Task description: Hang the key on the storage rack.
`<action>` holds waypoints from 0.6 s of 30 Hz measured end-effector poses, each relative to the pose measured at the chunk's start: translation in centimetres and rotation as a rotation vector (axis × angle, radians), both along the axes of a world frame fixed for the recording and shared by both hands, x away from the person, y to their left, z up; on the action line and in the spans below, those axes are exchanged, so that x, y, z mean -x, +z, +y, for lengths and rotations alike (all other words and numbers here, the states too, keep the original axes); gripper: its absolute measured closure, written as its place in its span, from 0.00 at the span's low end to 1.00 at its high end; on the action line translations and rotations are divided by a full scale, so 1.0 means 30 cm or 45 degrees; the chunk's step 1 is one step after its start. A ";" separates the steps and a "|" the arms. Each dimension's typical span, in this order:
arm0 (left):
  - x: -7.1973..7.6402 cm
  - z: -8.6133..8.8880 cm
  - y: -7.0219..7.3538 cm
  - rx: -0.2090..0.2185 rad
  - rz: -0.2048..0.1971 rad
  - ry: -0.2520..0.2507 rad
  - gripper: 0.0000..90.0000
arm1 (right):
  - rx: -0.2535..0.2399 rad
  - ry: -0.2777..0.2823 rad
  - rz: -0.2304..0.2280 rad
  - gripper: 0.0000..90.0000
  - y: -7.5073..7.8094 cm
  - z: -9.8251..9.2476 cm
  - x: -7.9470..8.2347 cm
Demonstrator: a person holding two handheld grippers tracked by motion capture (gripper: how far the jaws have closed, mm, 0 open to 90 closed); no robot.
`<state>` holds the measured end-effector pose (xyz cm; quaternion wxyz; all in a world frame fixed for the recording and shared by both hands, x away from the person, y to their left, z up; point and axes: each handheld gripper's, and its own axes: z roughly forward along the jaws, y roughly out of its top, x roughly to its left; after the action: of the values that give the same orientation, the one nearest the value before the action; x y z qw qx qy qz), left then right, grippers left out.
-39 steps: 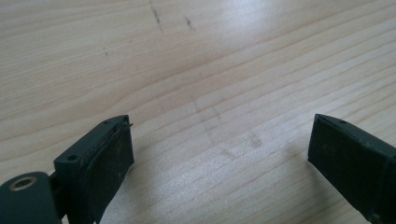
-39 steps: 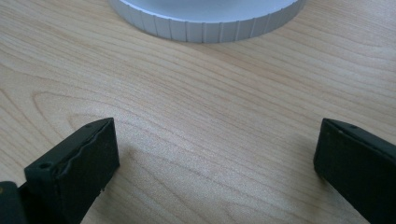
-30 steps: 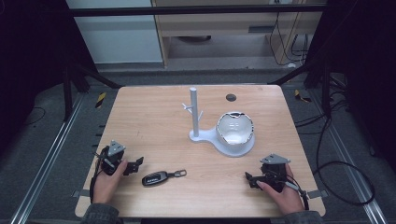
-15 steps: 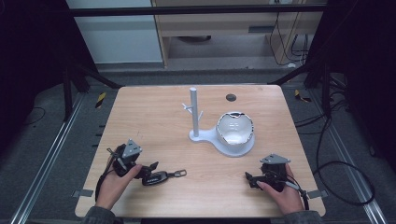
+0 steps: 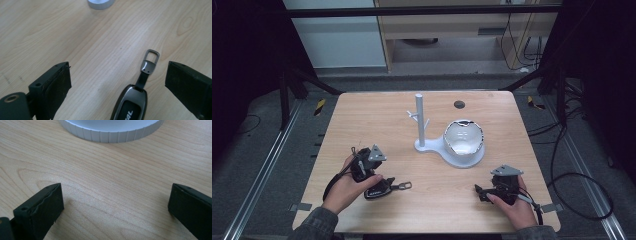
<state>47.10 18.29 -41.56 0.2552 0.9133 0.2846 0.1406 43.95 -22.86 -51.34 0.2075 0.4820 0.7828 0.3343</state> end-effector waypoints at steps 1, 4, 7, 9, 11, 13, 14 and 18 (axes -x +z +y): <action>0.000 -0.014 0.003 -0.035 0.009 -0.034 0.07 | 0.000 -0.001 0.000 0.00 0.000 0.000 0.000; -0.002 -0.059 0.007 -0.113 0.048 -0.112 0.07 | -0.001 -0.002 0.000 0.00 0.000 0.000 0.001; -0.008 -0.106 -0.005 -0.169 0.138 -0.185 0.08 | -0.005 -0.009 0.003 0.00 0.000 0.001 0.002; -0.010 -0.123 -0.015 -0.216 0.138 -0.189 0.10 | -0.006 -0.011 0.005 0.00 0.000 0.002 0.003; -0.011 -0.130 -0.020 -0.234 0.145 -0.194 0.11 | -0.006 -0.011 0.004 0.00 0.001 0.002 0.003; -0.010 -0.145 -0.034 -0.275 0.191 -0.229 0.13 | -0.001 -0.011 0.001 0.00 0.001 0.001 0.002; -0.010 -0.145 -0.034 -0.275 0.191 -0.229 0.13 | 0.003 -0.013 -0.001 0.00 0.000 0.000 0.003; -0.022 -0.157 -0.048 -0.339 0.238 -0.250 0.18 | 0.002 -0.009 0.000 0.00 0.000 -0.001 0.004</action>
<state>47.76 13.57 -42.99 0.1169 0.9714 0.1955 0.0662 43.83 -22.90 -51.33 0.2092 0.4846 0.7814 0.3329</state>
